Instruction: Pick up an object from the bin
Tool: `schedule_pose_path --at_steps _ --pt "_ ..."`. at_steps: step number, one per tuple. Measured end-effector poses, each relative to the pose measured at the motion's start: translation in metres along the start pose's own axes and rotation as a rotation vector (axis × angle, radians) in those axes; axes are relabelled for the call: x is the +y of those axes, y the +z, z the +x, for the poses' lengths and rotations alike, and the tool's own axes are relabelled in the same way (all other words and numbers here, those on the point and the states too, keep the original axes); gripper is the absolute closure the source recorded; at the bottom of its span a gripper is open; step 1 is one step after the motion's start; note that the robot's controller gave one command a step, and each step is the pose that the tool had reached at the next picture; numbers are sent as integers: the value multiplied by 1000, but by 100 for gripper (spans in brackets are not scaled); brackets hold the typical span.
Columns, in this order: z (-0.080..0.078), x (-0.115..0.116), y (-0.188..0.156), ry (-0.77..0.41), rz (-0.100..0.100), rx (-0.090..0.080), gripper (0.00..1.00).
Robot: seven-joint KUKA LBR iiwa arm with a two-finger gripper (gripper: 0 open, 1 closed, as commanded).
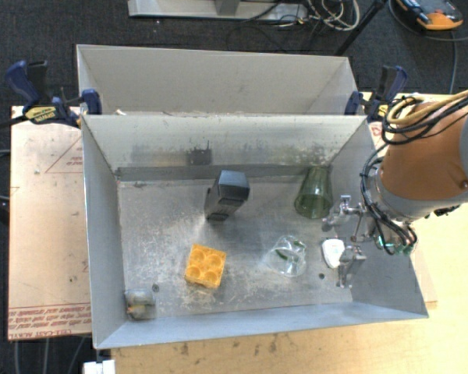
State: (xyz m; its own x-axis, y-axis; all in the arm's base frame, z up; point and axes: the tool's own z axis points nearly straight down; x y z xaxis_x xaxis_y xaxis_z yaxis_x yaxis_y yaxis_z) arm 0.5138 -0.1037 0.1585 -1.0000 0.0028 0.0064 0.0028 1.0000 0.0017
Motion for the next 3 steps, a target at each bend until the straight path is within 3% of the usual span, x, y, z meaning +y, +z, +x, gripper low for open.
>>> schedule_pose_path --at_steps 1,2,3 --pt "-2 0 -4 -3 1 -7 0" --pt "-15 33 61 -37 2 -13 0" --pt "-24 42 85 85 -1 -7 0"
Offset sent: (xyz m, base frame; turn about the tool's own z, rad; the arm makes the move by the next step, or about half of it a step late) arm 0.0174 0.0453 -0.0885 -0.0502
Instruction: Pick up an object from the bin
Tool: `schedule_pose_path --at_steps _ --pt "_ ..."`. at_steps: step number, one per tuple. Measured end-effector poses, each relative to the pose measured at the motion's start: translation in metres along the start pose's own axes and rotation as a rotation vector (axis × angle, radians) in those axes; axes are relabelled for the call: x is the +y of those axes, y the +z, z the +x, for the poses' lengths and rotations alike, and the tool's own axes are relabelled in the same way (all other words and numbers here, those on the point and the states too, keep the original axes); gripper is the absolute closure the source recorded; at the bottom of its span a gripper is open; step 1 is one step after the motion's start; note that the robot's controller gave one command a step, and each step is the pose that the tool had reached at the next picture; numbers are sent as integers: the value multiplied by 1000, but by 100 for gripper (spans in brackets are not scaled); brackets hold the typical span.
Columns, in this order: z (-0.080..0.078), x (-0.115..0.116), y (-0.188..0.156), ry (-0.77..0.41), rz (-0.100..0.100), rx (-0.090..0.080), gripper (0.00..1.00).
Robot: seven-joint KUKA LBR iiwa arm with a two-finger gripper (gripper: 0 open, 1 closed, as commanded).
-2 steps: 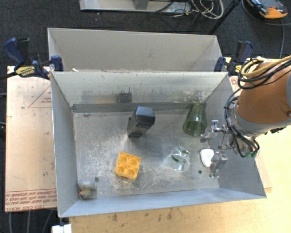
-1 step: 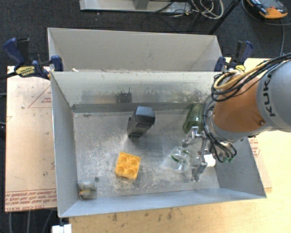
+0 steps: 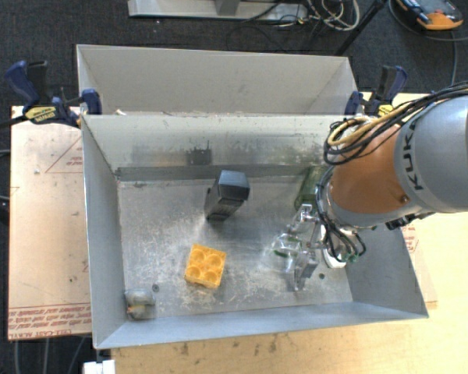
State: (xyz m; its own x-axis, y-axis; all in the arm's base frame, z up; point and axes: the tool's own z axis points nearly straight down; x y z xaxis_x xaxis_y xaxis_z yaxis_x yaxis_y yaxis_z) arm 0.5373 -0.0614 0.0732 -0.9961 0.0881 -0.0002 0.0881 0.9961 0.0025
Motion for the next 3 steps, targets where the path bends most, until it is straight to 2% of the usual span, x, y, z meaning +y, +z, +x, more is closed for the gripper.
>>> schedule_pose_path --at_steps 1,2,3 --pt "10 -1 -1 -126 4 -17 0" --pt "20 -1 -19 62 1 -1 0" --pt "27 2 -1 25 4 -18 100"
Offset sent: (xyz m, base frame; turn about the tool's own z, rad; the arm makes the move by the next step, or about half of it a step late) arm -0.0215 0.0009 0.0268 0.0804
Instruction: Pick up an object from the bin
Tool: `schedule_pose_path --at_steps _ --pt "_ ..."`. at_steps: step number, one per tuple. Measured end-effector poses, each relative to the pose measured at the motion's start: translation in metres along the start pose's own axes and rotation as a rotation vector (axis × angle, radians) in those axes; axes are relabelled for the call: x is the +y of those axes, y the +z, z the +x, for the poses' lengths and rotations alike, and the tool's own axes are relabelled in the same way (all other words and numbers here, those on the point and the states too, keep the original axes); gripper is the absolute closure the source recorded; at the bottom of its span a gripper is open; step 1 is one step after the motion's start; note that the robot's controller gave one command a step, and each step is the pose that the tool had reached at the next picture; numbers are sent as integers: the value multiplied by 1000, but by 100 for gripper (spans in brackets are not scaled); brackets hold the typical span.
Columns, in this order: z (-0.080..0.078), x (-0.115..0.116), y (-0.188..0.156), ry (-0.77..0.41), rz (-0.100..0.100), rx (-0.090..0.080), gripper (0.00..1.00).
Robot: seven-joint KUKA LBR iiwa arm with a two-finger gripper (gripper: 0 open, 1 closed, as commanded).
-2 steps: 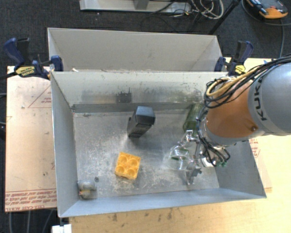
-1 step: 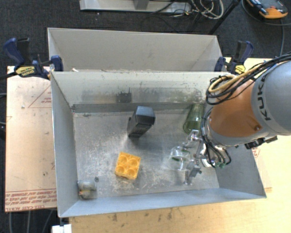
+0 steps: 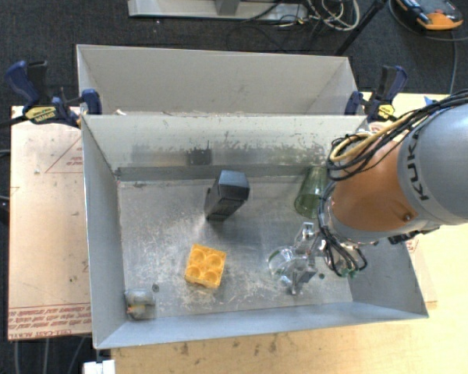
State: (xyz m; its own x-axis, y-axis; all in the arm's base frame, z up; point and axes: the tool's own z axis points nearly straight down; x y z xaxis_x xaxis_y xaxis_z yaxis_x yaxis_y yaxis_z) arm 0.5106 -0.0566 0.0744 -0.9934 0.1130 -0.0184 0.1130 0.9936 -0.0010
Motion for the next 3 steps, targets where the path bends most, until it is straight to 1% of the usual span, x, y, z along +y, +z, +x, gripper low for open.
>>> schedule_pose_path --at_steps 1,2,3 --pt "0 0 0 0 0 0 100" --pt "1 0 -4 0 0 6 100" --pt "2 1 -16 -1 -1 15 100"
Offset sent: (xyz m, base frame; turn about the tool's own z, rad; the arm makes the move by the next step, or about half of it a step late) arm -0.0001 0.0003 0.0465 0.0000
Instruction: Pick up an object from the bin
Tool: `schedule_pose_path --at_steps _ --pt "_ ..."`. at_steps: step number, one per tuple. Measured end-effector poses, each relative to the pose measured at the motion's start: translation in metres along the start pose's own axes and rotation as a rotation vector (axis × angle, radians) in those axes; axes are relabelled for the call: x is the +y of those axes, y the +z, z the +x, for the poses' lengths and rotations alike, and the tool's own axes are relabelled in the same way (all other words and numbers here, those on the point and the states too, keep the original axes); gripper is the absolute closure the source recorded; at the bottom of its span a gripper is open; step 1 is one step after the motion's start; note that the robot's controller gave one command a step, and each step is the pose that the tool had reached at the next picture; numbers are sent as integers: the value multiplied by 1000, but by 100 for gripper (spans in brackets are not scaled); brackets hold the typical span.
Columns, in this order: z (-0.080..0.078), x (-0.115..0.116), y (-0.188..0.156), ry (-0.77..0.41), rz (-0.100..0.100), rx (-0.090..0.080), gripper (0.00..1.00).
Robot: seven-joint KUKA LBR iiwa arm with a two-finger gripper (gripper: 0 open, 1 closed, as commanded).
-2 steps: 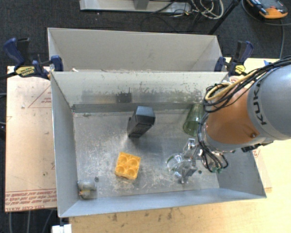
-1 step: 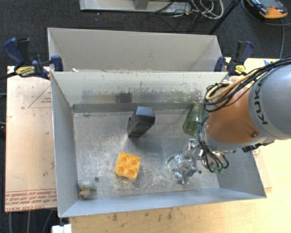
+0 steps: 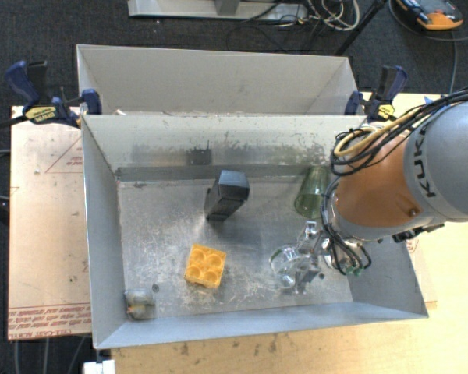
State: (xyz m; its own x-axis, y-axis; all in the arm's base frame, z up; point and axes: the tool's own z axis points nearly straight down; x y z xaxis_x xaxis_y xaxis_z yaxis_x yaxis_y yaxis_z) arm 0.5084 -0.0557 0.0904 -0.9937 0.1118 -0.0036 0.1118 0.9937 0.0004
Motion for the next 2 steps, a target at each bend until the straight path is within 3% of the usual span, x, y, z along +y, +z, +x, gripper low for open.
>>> schedule_pose_path --at_steps 2 --pt "0 0 -20 0 -1 1 100"
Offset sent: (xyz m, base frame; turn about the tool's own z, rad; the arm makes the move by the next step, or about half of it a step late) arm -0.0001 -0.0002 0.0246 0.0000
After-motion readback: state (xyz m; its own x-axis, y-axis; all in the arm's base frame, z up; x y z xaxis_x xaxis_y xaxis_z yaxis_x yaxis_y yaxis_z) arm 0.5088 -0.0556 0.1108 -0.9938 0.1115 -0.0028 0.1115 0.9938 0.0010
